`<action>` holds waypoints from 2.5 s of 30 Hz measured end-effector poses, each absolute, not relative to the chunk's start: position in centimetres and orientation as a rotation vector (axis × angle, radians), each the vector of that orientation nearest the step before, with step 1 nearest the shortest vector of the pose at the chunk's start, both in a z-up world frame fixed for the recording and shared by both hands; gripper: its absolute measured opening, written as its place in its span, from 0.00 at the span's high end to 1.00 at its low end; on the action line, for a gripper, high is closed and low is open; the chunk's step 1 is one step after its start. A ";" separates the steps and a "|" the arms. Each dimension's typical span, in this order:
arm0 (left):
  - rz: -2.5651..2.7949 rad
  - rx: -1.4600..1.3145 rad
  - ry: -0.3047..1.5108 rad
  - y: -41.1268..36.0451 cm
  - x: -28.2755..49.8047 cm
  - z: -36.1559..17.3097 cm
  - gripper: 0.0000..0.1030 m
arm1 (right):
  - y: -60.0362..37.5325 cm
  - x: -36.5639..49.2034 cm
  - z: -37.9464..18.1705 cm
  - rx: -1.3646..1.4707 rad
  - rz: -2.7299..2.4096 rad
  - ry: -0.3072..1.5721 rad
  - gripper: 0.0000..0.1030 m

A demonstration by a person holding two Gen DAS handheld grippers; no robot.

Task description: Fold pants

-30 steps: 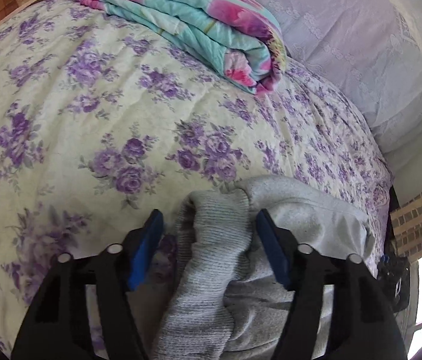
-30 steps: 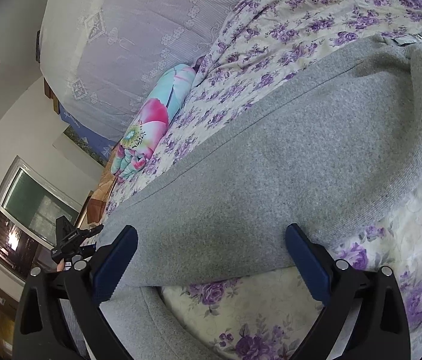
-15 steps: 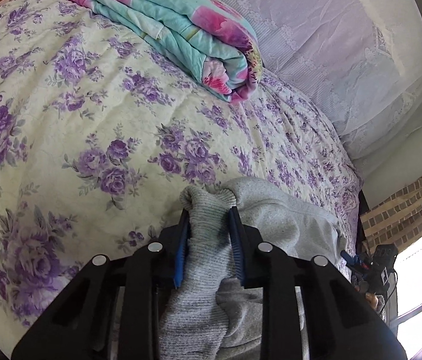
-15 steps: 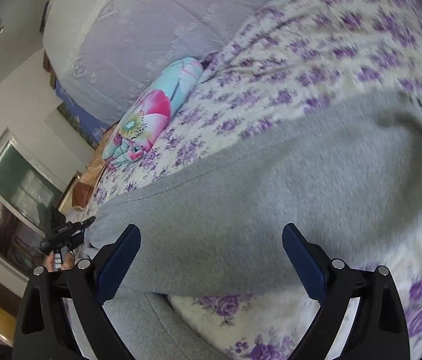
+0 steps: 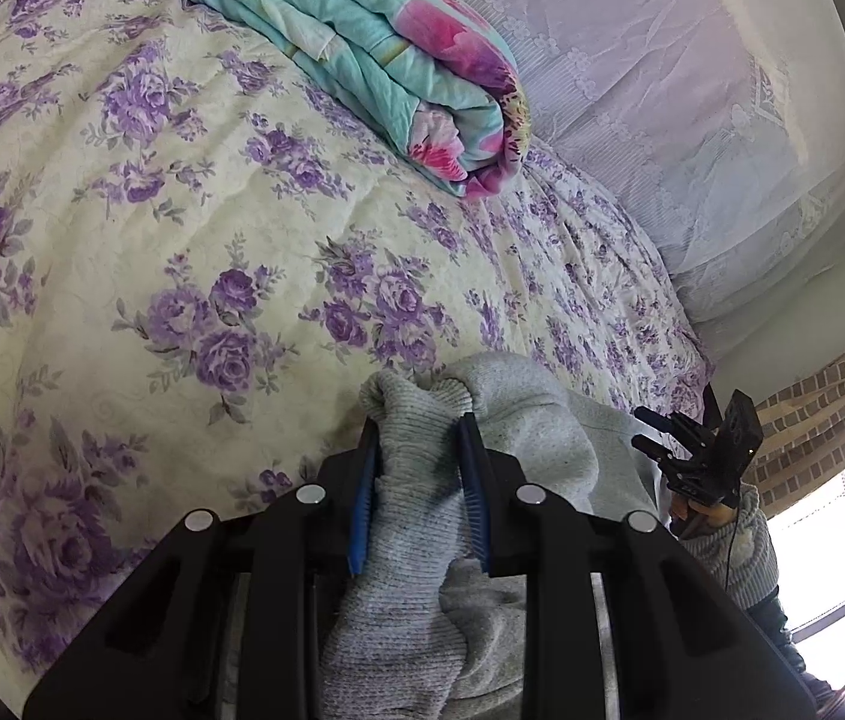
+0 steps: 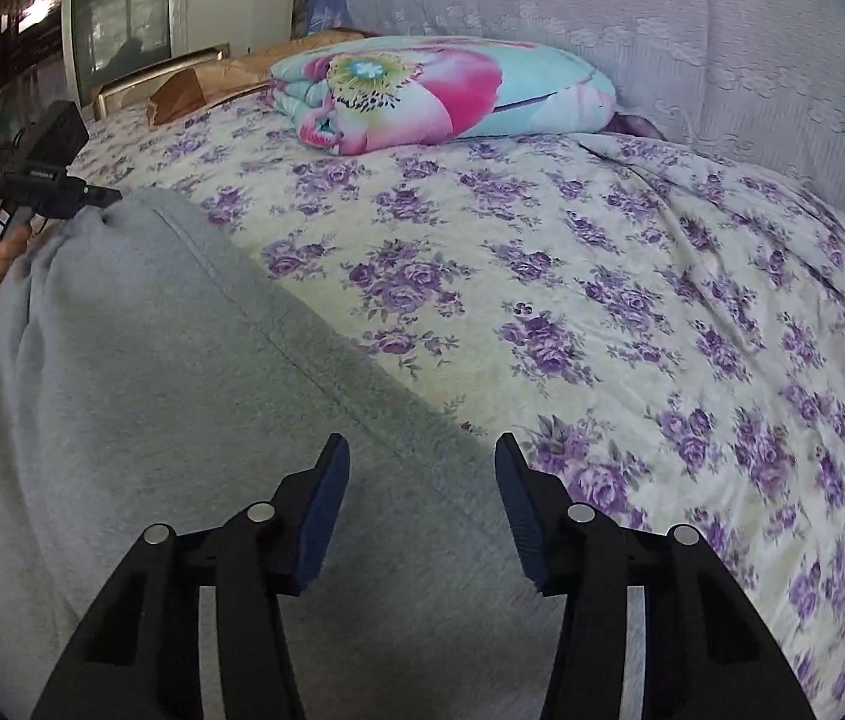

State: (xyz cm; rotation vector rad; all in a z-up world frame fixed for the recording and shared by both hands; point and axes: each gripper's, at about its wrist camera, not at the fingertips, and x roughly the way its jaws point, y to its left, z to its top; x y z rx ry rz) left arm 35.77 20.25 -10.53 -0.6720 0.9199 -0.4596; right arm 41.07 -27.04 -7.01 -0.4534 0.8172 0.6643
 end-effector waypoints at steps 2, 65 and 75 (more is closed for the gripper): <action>-0.465 -0.679 0.925 20.3 35.9 -10.6 0.77 | -27.0 42.1 -7.5 -0.472 0.683 0.831 0.51; -0.456 -0.901 0.811 19.4 17.4 -7.3 0.62 | -24.7 5.7 -5.6 -0.394 0.540 0.633 0.95; -0.396 -0.900 0.802 19.9 19.0 -7.7 0.81 | -24.3 4.9 -4.6 -0.409 0.531 0.608 0.95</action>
